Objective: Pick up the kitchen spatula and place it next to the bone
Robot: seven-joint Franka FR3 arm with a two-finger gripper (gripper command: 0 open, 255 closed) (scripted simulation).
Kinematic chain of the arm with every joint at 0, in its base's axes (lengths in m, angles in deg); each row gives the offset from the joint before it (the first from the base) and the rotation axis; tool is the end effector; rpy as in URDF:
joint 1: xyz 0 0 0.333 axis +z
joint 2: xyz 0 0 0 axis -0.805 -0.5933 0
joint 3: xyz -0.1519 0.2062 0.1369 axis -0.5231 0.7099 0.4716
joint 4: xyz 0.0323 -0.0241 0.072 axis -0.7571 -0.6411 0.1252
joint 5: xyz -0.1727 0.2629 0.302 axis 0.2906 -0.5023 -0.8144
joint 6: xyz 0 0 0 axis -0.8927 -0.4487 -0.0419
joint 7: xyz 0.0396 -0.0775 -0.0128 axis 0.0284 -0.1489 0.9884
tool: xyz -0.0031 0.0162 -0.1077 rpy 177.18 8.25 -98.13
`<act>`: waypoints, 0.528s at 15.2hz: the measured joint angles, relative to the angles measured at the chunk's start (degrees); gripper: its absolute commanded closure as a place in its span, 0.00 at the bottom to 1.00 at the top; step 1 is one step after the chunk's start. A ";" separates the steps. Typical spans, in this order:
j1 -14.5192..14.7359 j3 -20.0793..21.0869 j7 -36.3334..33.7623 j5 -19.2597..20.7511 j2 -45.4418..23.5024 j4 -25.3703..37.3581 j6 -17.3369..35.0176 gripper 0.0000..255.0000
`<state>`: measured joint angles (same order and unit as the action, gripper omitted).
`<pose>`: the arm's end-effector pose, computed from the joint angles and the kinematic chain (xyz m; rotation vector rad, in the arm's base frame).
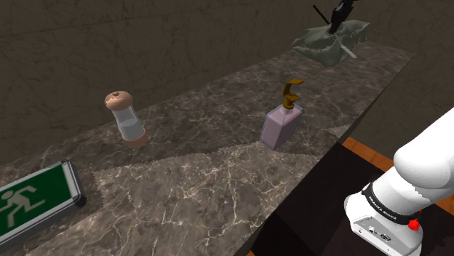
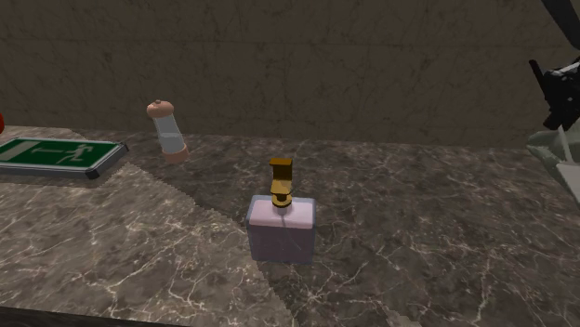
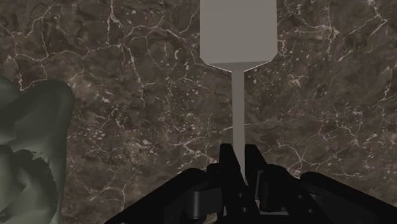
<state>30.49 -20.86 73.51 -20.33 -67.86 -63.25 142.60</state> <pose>0.5255 -0.3646 0.5472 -3.1369 -0.0691 -0.1035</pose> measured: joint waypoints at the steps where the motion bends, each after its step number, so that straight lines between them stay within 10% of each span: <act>1: 0.03 0.02 -0.01 0.00 0.01 -0.81 0.80 1.00; 8: 0.10 0.06 0.25 -0.01 0.31 -6.65 6.36 1.00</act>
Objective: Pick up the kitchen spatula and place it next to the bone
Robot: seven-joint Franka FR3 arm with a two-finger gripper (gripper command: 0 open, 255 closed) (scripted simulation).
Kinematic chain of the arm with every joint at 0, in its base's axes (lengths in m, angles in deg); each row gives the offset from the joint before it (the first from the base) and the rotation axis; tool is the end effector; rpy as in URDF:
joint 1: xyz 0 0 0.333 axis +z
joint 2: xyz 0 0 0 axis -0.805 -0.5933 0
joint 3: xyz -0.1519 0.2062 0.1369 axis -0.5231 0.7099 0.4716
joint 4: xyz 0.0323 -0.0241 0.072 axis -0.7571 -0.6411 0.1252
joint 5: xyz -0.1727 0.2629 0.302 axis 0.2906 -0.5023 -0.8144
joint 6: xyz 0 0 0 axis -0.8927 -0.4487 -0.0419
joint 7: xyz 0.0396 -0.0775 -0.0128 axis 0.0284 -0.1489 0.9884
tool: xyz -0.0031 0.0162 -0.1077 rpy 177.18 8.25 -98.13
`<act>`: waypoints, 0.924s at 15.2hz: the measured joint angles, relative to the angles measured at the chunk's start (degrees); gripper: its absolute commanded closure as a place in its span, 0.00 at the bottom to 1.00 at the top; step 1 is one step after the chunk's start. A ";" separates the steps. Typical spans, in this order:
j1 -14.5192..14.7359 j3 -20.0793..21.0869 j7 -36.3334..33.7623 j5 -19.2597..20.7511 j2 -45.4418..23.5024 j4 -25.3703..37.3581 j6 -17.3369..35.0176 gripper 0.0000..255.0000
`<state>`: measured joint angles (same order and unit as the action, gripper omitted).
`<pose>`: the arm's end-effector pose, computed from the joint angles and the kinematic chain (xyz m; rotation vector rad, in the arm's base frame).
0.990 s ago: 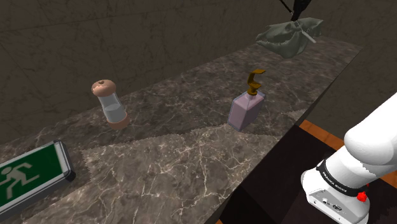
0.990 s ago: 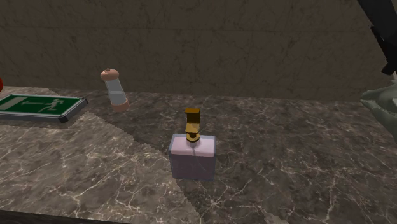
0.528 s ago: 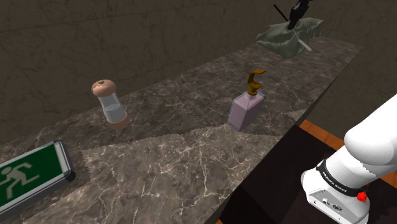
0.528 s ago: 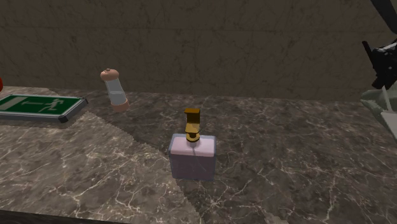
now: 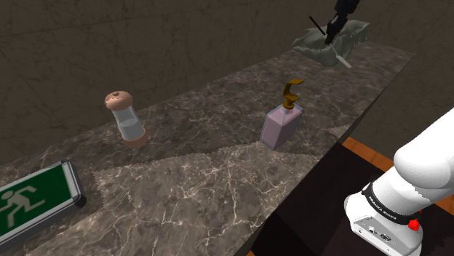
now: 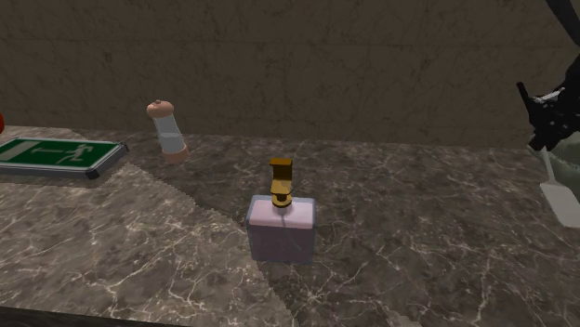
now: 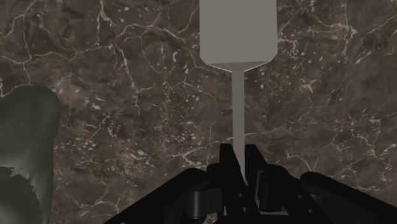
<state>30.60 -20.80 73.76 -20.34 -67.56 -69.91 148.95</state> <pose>0.5254 -0.3648 0.4993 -3.1368 -0.0692 -0.1033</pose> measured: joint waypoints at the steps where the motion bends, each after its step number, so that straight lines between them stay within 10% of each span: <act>1: 0.02 0.02 0.01 -0.03 -0.12 -0.56 0.67 1.00; 14: 0.04 0.12 0.68 -0.60 -1.52 -8.91 10.38 1.00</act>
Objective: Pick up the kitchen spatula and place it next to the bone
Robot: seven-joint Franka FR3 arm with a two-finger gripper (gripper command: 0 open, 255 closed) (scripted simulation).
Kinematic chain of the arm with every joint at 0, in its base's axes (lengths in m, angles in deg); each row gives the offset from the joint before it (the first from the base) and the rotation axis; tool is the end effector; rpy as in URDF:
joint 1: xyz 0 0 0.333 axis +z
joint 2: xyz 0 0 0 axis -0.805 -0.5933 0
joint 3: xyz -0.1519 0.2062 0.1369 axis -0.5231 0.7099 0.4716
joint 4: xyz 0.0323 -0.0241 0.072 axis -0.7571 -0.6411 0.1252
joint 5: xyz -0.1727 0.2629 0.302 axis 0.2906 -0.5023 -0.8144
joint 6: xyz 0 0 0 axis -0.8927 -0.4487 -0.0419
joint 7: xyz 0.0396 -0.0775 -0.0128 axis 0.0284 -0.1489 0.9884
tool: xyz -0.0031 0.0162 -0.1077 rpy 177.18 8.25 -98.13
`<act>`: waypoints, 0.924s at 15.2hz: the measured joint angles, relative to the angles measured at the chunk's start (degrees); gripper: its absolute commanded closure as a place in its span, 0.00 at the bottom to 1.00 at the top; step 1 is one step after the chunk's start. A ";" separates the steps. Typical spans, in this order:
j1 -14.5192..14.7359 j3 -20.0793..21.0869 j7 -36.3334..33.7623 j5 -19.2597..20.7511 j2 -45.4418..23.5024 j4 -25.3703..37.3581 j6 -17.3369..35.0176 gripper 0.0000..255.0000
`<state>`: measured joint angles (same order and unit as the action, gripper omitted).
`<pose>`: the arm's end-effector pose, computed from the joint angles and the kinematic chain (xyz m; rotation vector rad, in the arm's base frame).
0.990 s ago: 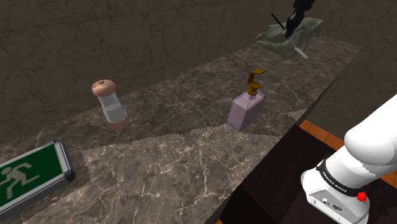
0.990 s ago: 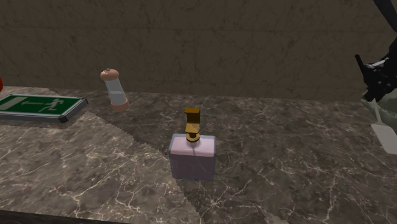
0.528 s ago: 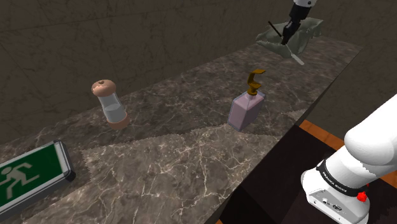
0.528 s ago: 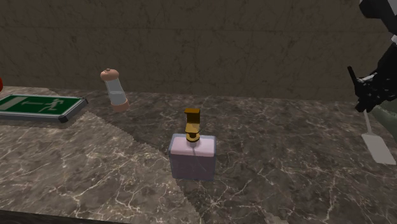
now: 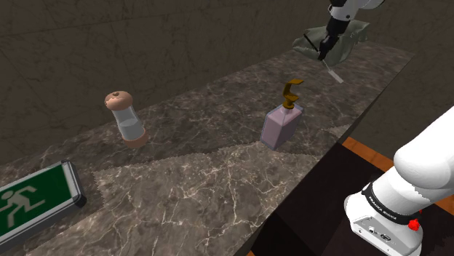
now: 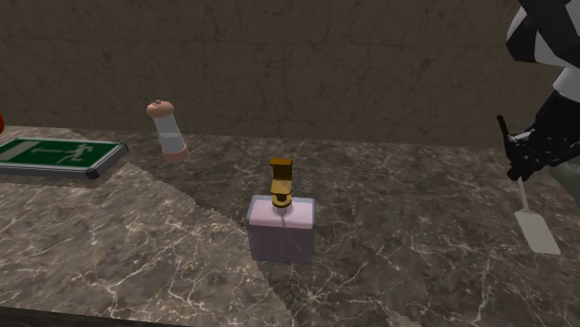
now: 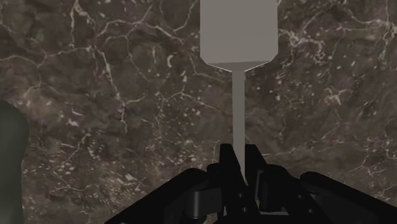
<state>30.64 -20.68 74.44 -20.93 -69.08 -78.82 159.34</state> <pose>0.5240 -0.3637 0.4178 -3.1371 -0.0692 -0.1035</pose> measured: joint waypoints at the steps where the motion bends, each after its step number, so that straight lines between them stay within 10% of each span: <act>1: -0.02 -0.01 0.09 -0.04 -0.06 -0.70 0.73 1.00; 14: -0.13 0.23 1.14 -1.28 -3.32 -6.61 9.81 1.00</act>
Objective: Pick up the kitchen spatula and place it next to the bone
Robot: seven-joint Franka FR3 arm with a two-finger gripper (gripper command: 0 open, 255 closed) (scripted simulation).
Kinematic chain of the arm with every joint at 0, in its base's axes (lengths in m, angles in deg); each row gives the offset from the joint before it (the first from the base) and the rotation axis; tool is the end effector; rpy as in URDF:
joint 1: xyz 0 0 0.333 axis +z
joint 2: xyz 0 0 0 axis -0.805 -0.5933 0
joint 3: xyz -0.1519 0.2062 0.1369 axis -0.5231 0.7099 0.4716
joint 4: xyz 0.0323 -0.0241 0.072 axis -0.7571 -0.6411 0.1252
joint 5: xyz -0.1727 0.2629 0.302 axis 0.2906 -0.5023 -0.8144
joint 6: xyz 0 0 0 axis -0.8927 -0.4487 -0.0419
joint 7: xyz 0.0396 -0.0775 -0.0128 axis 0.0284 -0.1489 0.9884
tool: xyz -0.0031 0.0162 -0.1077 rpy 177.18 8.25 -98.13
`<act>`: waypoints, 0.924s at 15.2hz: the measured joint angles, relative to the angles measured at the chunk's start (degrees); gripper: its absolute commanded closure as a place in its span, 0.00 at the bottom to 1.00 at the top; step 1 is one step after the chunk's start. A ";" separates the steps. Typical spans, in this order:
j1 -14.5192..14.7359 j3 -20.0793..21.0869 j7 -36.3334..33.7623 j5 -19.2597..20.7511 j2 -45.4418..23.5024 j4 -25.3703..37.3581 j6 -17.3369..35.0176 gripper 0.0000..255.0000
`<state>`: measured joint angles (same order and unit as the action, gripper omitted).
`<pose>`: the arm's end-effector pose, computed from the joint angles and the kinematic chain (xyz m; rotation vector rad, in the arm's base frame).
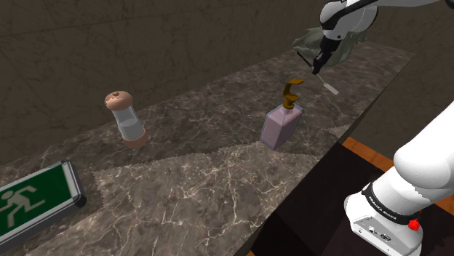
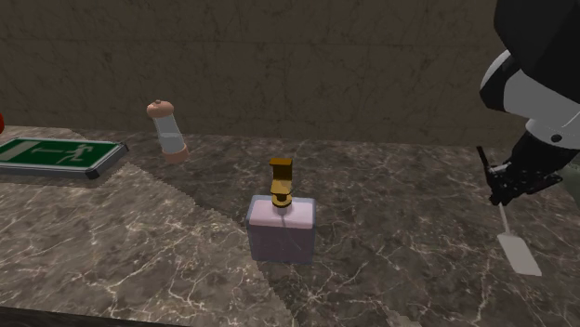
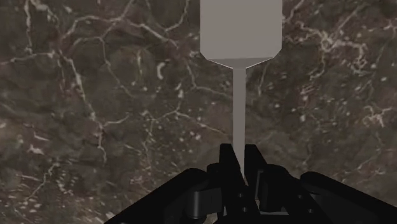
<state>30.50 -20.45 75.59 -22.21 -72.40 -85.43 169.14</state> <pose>0.5186 -0.3609 0.3388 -3.1369 -0.0691 -0.1034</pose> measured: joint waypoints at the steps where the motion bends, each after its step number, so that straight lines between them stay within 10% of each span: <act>1: -0.03 0.03 0.14 -0.14 -0.33 -0.48 0.80 1.00; 13: -0.18 0.26 0.87 -1.05 -2.71 -2.46 5.09 1.00; 14: -0.18 0.26 0.87 -1.05 -2.71 -2.46 5.10 0.00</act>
<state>30.32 -20.19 76.45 -23.26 -75.11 -87.89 174.24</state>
